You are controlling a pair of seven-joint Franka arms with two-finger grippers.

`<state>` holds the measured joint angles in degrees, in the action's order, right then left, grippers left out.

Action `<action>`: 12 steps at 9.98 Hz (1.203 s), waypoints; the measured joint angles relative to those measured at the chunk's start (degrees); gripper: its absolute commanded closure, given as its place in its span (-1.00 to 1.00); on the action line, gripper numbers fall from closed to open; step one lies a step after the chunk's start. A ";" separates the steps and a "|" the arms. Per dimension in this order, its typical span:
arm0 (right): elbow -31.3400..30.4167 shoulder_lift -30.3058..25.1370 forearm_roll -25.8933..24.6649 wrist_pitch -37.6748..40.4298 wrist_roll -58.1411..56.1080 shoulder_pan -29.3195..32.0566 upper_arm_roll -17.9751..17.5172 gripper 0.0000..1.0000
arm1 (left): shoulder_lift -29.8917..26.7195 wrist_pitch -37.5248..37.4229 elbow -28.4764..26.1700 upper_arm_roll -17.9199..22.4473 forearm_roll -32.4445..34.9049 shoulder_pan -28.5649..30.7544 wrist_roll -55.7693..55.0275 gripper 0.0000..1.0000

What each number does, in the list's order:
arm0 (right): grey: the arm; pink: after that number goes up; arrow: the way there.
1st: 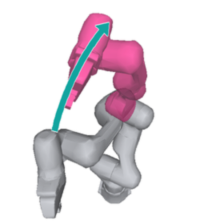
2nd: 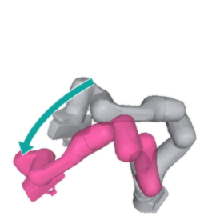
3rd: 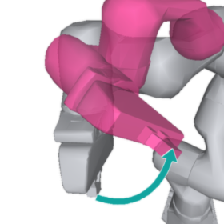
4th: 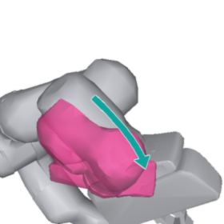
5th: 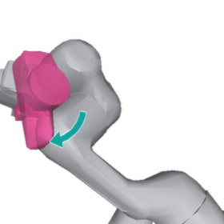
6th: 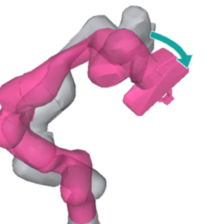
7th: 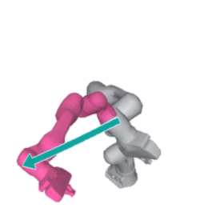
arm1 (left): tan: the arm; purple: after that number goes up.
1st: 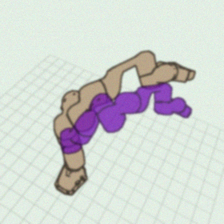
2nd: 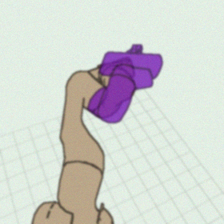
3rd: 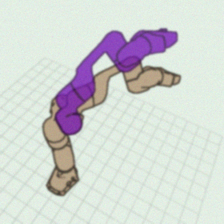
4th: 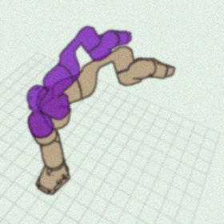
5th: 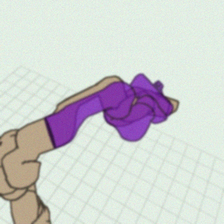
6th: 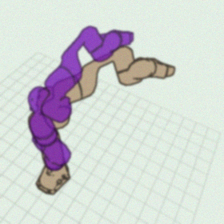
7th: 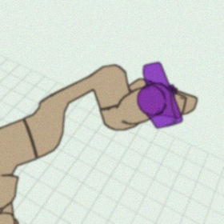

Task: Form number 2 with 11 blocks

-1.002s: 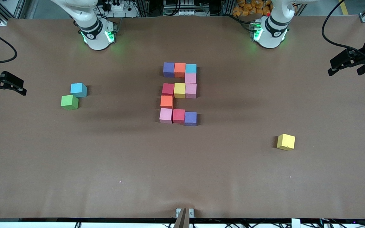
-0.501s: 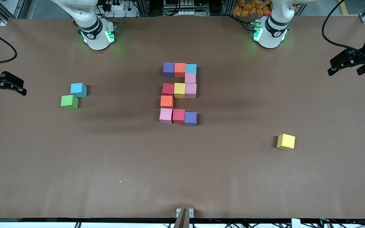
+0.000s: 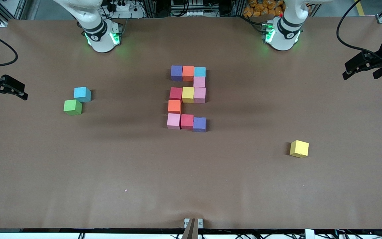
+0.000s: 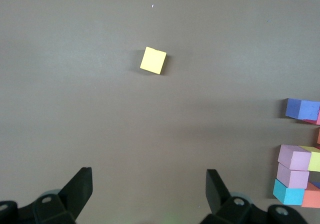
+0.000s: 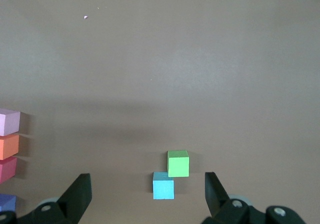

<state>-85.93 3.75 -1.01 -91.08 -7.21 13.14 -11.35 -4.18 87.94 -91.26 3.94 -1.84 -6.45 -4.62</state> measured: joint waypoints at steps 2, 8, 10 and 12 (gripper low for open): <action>0.00 0.00 0.00 0.00 0.00 0.00 0.00 -1.00 | 0.16 -0.01 -0.01 0.00 0.00 0.17 0.00 -1.00; 0.00 0.00 0.00 0.00 0.00 0.00 0.00 -1.00 | 0.83 -0.01 -0.02 -0.02 0.00 0.71 0.06 -1.00; 0.00 0.00 0.00 0.00 0.00 0.00 0.00 -1.00 | 0.87 -0.01 -0.02 -0.02 0.00 0.71 0.06 -1.00; 0.00 0.03 0.00 0.00 0.00 0.00 0.01 -1.00 | 0.87 -0.01 -0.02 -0.02 0.00 0.71 0.06 -1.00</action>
